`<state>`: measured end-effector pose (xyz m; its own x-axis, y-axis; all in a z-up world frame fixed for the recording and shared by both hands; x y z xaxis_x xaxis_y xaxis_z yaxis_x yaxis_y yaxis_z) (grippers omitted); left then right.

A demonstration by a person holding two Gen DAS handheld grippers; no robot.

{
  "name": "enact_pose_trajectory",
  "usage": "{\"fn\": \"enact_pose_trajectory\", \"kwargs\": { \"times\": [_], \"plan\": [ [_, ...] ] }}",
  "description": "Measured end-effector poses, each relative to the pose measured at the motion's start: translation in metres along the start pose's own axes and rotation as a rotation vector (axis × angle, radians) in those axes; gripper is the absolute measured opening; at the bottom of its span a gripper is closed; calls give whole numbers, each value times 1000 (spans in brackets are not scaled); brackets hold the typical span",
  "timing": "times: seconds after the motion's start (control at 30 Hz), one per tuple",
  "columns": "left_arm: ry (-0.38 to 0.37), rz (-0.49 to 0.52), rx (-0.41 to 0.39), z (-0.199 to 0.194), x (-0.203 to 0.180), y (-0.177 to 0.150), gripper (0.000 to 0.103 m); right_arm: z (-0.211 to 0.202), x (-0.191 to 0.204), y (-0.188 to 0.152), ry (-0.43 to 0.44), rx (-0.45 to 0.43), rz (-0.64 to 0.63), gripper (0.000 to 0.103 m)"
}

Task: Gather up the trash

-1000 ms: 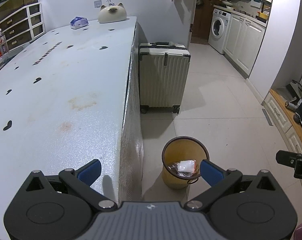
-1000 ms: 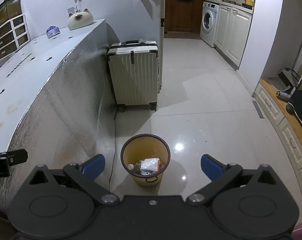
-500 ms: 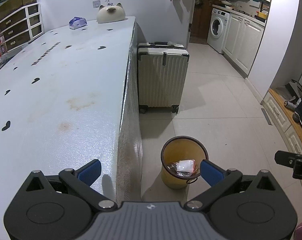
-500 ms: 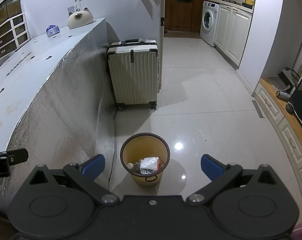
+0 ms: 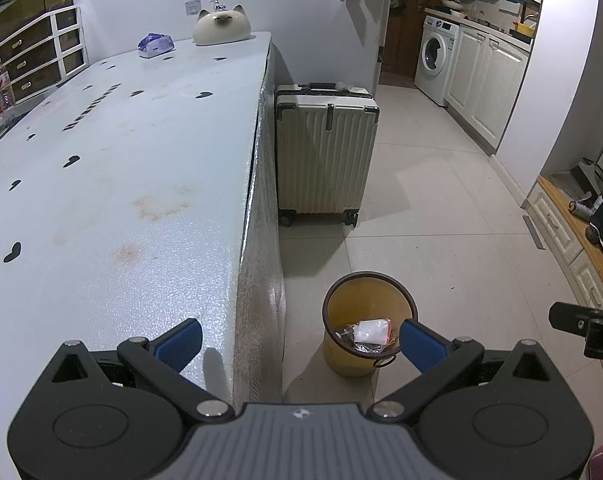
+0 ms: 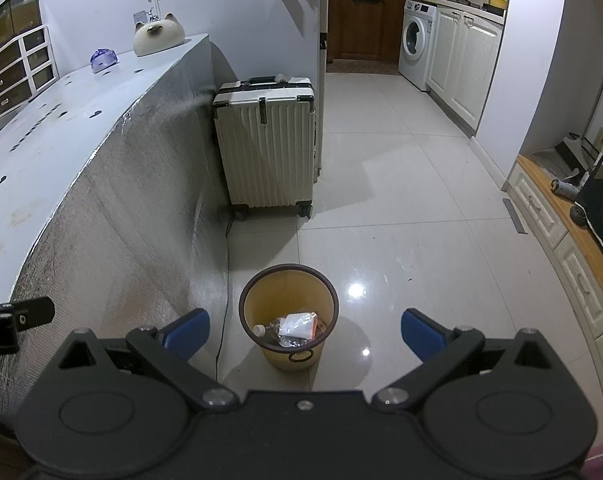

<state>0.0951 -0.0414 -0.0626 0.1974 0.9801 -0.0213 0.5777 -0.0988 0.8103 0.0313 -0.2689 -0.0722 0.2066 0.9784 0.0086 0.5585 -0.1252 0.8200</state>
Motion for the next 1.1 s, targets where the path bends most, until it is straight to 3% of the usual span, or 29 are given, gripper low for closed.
{"fn": "enact_pose_trajectory", "kwargs": {
  "times": [1.1],
  "plan": [
    [0, 2, 0, 0, -1, 0, 103, 3, -1, 0, -2, 6, 1, 103]
  ]
}}
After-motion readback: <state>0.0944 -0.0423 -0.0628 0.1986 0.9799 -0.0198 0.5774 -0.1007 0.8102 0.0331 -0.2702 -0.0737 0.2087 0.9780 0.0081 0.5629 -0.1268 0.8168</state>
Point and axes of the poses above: each gripper's, at about its wrist camera, not at the fingertips, and z roughly the way its jaws point, x to its left, y to its top, the point moved 3 cm from there along z, roughly the way its jaws point, and after that the axes turned 14 degrees about -x, right-handed, at the moved point
